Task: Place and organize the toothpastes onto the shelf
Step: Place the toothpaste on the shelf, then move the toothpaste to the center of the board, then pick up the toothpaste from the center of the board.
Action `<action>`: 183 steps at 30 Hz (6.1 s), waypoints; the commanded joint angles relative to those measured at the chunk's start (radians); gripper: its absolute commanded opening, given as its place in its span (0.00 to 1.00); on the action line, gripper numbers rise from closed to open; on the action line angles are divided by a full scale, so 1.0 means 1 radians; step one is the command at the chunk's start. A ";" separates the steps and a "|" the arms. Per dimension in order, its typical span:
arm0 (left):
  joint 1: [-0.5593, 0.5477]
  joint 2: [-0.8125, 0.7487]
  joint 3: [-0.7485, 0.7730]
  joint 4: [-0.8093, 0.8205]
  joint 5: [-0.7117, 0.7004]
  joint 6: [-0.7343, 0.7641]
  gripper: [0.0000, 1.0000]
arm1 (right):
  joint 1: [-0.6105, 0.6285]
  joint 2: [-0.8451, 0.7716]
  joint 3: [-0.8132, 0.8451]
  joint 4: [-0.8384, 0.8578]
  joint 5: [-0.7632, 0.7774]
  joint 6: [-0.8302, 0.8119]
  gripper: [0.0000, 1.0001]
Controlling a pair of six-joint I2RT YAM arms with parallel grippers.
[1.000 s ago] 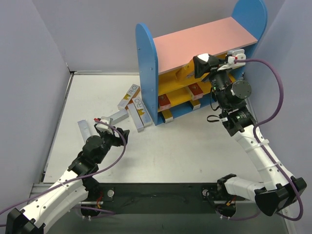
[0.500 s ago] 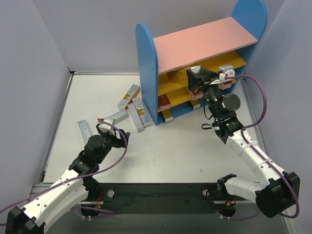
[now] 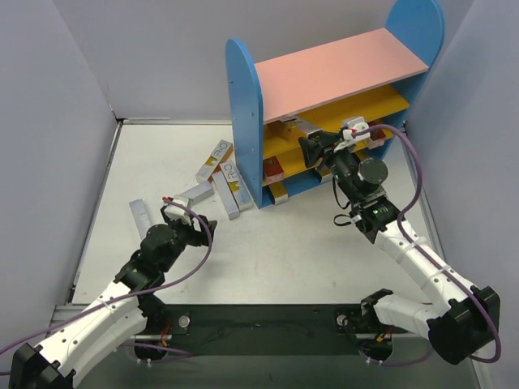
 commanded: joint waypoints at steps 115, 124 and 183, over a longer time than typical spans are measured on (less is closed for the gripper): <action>0.377 1.797 1.693 -0.434 0.166 0.019 0.82 | 0.020 -0.608 -0.064 -1.207 0.173 0.267 1.00; 0.387 1.968 1.971 -0.698 0.152 -0.030 0.76 | 0.021 -0.576 -0.050 -1.207 0.170 0.297 0.99; 0.416 1.612 1.427 -0.679 0.178 0.002 0.62 | 0.029 -0.572 -0.104 -1.124 0.227 0.325 0.97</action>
